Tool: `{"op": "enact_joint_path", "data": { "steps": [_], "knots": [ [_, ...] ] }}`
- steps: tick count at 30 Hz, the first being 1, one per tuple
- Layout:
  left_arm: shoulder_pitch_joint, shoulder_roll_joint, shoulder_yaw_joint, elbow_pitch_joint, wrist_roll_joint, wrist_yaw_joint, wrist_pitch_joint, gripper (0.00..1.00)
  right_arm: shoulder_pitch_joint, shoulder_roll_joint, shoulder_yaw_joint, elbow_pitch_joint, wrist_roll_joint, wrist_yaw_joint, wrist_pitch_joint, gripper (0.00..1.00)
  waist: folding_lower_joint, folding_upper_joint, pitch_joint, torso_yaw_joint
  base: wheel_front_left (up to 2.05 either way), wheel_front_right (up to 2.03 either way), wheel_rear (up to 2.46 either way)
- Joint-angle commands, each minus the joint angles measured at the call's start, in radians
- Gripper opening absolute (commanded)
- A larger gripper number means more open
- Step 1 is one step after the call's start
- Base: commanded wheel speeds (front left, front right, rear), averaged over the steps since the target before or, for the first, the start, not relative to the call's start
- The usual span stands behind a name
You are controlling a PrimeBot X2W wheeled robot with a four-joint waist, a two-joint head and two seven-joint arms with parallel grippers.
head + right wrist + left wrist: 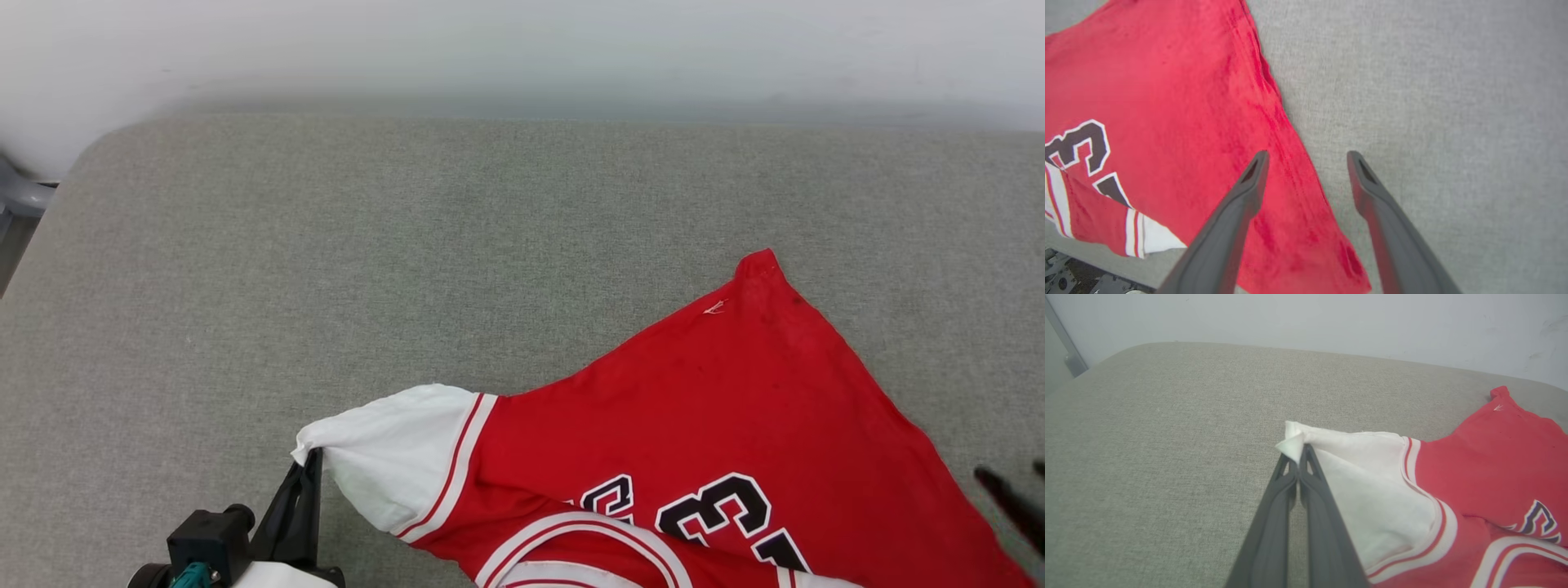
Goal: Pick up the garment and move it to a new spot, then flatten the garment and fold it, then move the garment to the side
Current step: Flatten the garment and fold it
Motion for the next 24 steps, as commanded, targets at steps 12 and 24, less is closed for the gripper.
{"op": "enact_joint_path", "data": {
  "steps": [12, 24],
  "knots": [
    [-0.06, -0.001, -0.024, -0.029, 0.017, -0.004, -0.004, 0.0, -0.314, -0.085, 0.069, -0.205, -0.064, -0.001, 0.147, 1.0, 0.0001, -0.0001, 0.072, 0.048, 0.0, 0.0, 0.0],
    [-0.161, -0.04, -0.064, -0.022, 0.033, -0.024, -0.023, 0.0, -0.75, -0.114, 0.424, 0.011, -0.103, -0.001, 0.384, 1.0, 0.0001, -0.0001, 0.192, 0.122, 0.0, 0.0, 0.0]
  ]
}}
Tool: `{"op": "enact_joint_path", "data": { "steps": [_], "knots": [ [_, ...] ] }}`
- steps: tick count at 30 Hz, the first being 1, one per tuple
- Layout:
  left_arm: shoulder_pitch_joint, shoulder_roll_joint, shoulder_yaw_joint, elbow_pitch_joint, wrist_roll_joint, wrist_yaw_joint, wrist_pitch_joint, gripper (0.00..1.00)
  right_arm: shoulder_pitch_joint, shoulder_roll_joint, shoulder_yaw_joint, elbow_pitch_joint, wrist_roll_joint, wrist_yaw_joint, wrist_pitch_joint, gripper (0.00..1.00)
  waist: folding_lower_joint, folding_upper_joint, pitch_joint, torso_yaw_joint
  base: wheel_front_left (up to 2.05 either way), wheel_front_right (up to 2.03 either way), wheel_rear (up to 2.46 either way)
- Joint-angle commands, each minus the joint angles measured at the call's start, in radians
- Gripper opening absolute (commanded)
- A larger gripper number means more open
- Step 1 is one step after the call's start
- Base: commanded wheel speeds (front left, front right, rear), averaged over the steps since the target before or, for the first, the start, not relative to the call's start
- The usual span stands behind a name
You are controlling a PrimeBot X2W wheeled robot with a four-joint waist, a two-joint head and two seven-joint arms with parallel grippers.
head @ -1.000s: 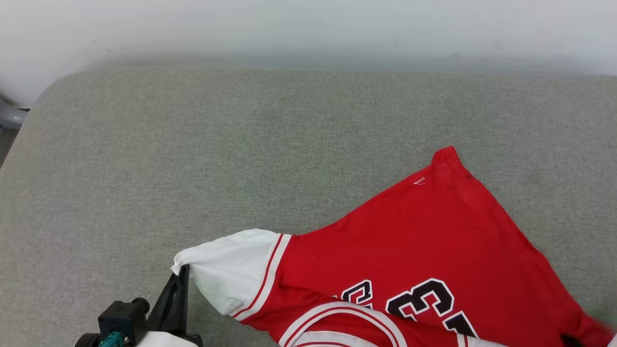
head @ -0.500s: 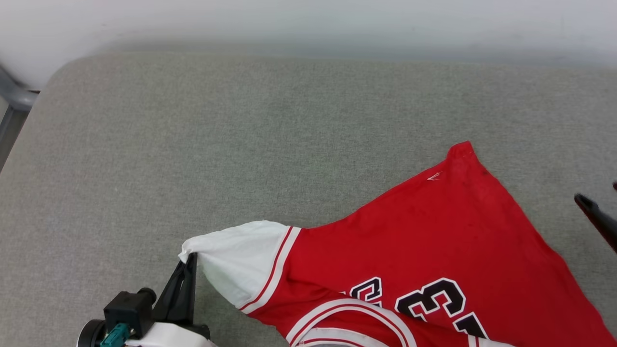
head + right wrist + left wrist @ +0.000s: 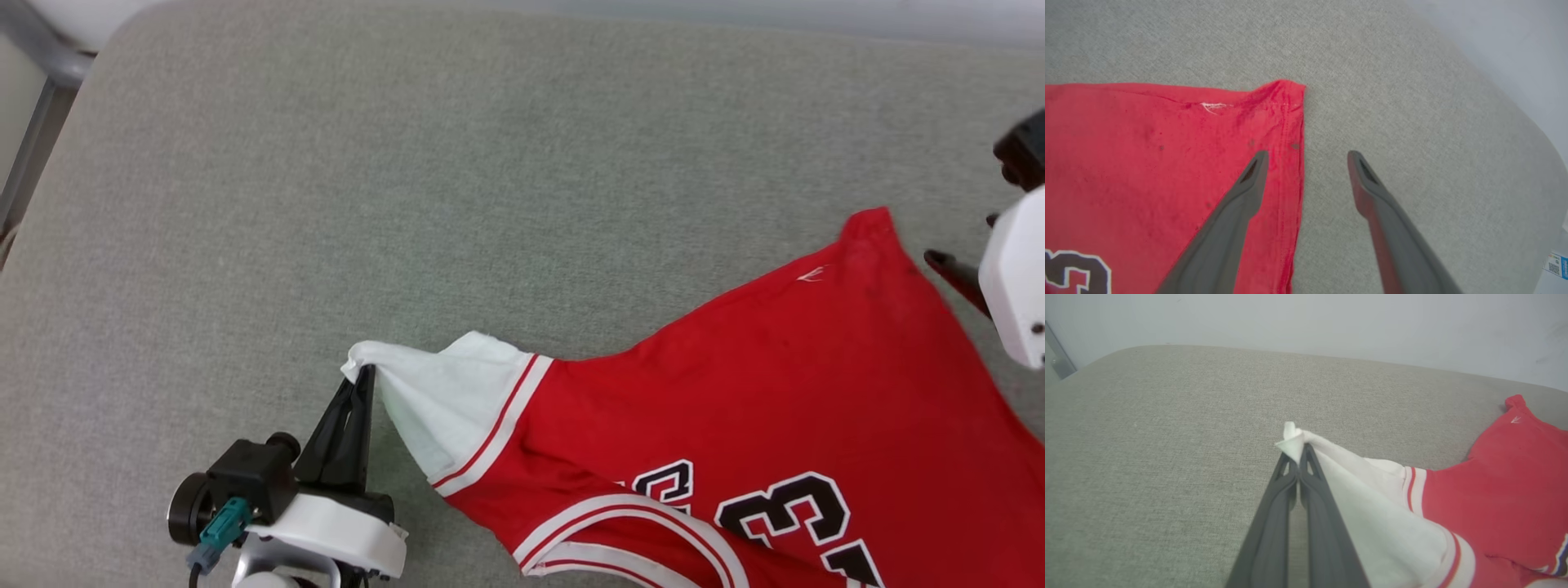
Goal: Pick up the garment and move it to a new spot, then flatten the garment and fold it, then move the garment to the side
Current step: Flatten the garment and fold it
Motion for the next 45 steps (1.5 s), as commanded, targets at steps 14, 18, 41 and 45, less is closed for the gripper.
{"op": "enact_joint_path", "data": {
  "steps": [14, 18, 41, 45],
  "knots": [
    [-0.086, -0.05, -0.029, 0.026, 0.019, -0.02, -0.025, 0.0, -0.165, 0.116, 0.195, 0.395, -0.008, -0.001, -0.105, 1.0, -0.0001, 0.0, 0.114, 0.083, 0.0, 0.0, 0.0],
    [-0.095, -0.056, -0.028, 0.038, 0.018, -0.024, -0.027, 0.0, -0.145, 0.113, 0.27, 0.459, 0.022, 0.0, -0.107, 0.99, -0.0001, 0.0, 0.119, 0.083, 0.0, 0.0, 0.0],
    [-0.161, 0.068, 0.057, -0.062, 0.049, -0.008, 0.01, 0.0, -0.188, 0.016, 0.363, 0.313, 0.201, -0.001, -0.596, 0.0, -0.0001, 0.0, -0.142, -0.048, 0.0, 0.0, 0.0],
    [-0.242, 0.101, 0.078, -0.113, 0.056, -0.015, 0.042, 0.0, -0.197, 0.008, 0.306, 0.259, 0.182, -0.001, -0.643, 0.0, -0.0001, 0.0, -0.168, -0.075, 0.0, 0.0, 0.0]
  ]
}}
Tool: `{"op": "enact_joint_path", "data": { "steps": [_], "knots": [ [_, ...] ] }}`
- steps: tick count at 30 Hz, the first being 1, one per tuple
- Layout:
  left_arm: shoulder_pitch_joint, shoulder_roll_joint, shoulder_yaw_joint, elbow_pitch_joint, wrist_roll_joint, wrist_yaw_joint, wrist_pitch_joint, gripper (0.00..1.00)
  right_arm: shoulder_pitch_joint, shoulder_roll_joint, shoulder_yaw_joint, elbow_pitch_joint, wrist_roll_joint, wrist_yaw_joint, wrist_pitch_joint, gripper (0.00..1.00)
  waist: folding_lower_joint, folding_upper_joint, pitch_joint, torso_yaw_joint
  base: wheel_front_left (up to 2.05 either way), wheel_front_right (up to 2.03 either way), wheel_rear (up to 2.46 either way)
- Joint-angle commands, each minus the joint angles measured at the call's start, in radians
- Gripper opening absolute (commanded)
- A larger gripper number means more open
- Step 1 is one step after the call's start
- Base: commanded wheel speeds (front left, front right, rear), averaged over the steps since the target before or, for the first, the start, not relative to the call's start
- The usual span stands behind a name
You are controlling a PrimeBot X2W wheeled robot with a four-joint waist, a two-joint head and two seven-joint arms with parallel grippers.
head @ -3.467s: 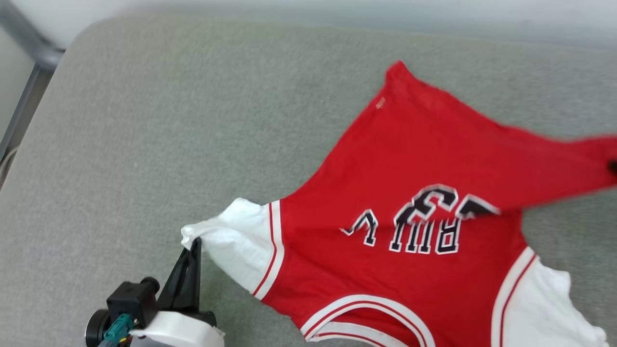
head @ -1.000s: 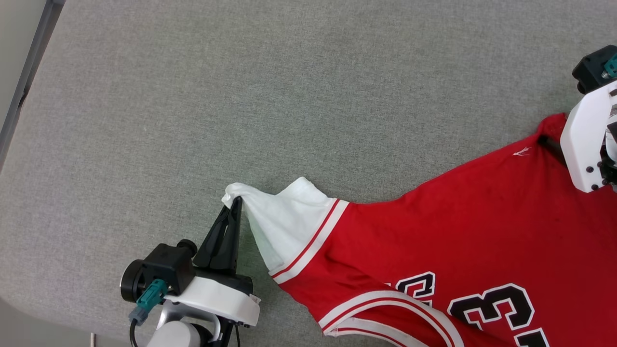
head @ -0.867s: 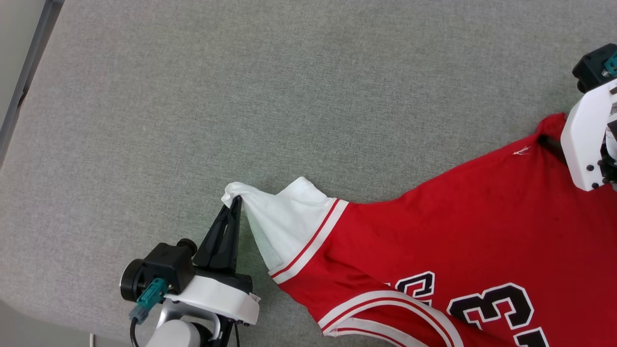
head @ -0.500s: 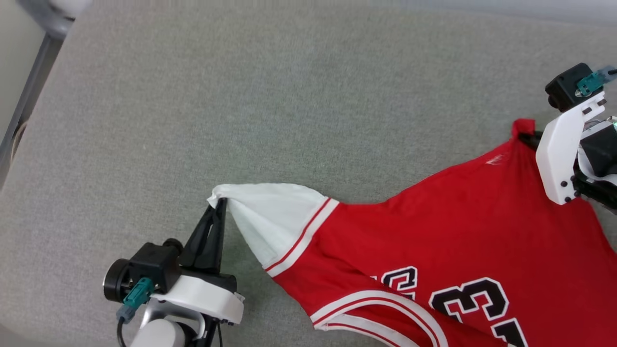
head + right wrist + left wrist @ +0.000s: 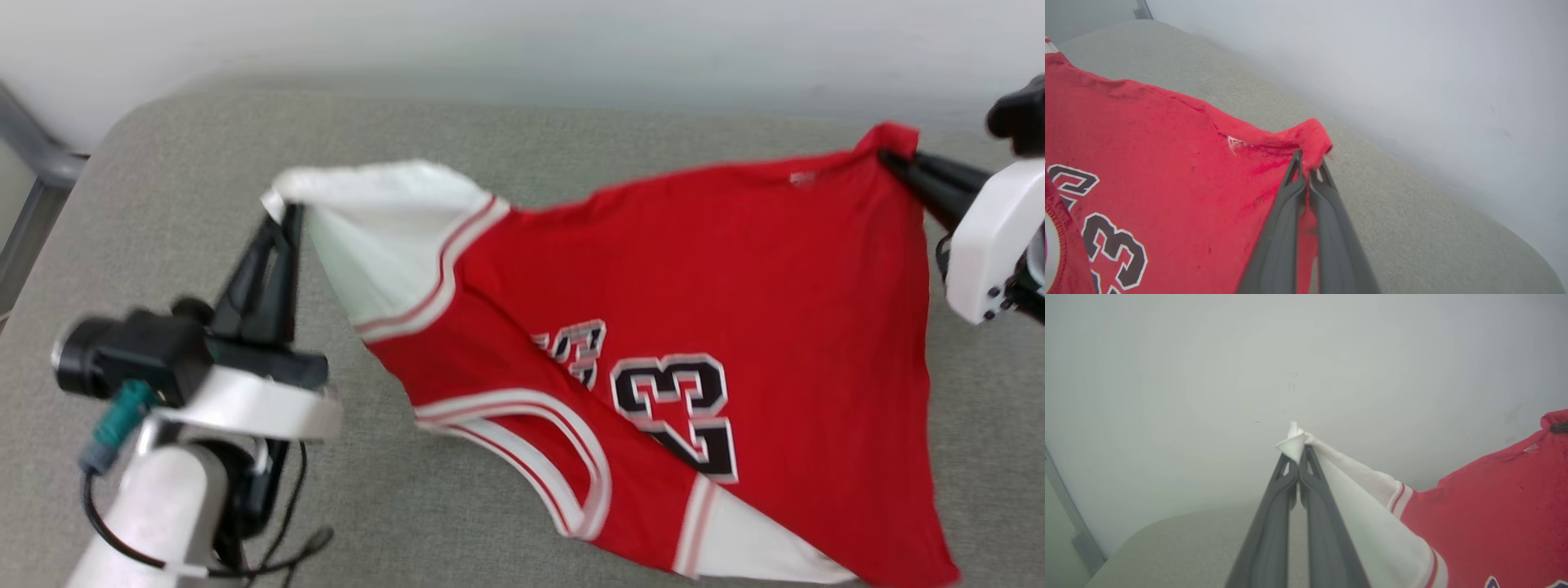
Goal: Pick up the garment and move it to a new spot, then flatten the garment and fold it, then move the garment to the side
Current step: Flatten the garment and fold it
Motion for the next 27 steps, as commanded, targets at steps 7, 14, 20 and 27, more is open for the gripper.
{"op": "enact_joint_path", "data": {
  "steps": [7, 14, 20, 27],
  "knots": [
    [-0.195, 0.066, 0.025, -0.048, 0.023, -0.035, 0.066, 0.0, -0.008, 0.035, -0.14, -0.079, -0.047, -0.001, -0.044, 0.0, 0.0, -0.0001, -0.042, -0.047, 0.0, 0.0, 0.0],
    [-0.493, 0.105, 0.012, -0.043, 0.038, -0.095, 0.149, 0.0, -0.035, 0.079, -0.338, -0.189, -0.114, -0.001, -0.002, 0.0, 0.0, -0.0001, -0.024, -0.059, 0.0, 0.0, 0.0],
    [-0.732, 0.099, -0.016, 0.032, 0.048, -0.14, 0.19, 0.0, -0.131, 0.135, -0.433, -0.229, -0.177, -0.001, 0.069, 0.0, 0.0, -0.0001, 0.056, -0.077, 0.0, 0.0, 0.0],
    [-0.972, 0.086, -0.029, 0.162, 0.054, -0.172, 0.186, 0.0, -0.315, 0.166, -0.449, -0.177, -0.248, -0.001, 0.1, 0.0, 0.0, -0.0001, 0.175, -0.09, 0.0, 0.0, 0.0]
  ]
}}
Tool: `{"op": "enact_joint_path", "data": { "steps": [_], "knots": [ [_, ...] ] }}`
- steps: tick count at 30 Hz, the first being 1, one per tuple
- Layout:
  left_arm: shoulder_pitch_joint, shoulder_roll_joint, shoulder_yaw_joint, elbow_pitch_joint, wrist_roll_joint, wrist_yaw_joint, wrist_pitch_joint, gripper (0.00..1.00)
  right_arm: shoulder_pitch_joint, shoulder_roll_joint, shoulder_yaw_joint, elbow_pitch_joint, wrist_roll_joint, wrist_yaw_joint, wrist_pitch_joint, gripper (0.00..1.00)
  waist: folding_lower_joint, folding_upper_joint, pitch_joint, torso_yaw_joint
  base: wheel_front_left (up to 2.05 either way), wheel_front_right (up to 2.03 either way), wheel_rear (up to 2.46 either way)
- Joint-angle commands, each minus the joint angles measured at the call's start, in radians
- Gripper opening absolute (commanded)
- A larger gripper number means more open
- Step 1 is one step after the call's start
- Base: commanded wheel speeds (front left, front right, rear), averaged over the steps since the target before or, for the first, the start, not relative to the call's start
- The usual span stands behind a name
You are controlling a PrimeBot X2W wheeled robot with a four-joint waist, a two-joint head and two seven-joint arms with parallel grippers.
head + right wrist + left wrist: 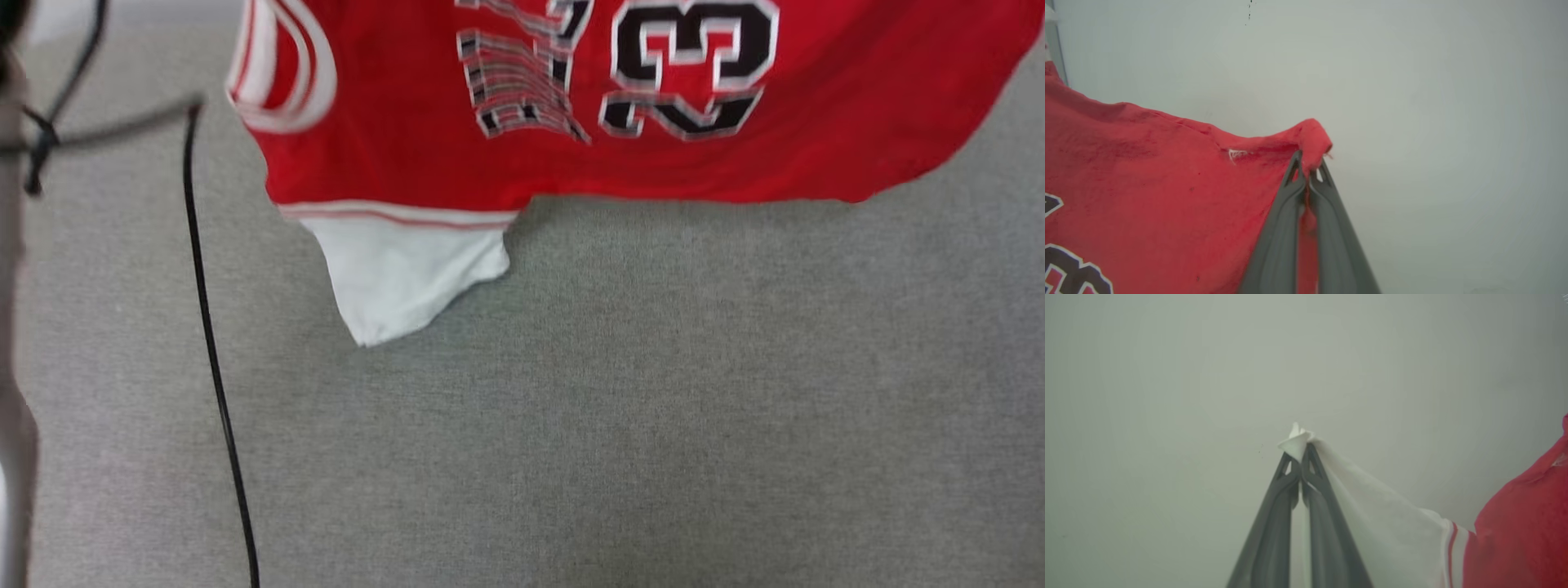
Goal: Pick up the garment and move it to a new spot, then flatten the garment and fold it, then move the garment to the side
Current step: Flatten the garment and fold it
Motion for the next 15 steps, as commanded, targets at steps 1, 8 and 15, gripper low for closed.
{"op": "enact_joint_path", "data": {
  "steps": [1, 8, 15],
  "knots": [
    [-0.044, -0.001, -0.001, 0.018, 0.004, -0.009, -0.003, 0.0, -0.036, 0.008, 0.003, 0.013, -0.01, -0.001, 0.001, 0.0, -0.0001, 0.0, 0.054, -0.01, 0.0, 0.0, 0.0],
    [-0.32, 0.012, -0.027, 0.204, 0.023, -0.033, -0.04, 0.0, -0.27, 0.045, 0.024, 0.146, -0.067, -0.001, -0.035, 0.0, -0.0001, 0.0, 0.166, -0.023, 0.0, 0.0, 0.0],
    [-0.53, 0.023, -0.055, 0.352, 0.04, -0.041, -0.076, 0.0, -0.487, 0.075, 0.057, 0.3, -0.123, -0.001, -0.099, 0.0, -0.0001, 0.0, 0.224, -0.028, 0.0, 0.0, 0.0]
  ]
}}
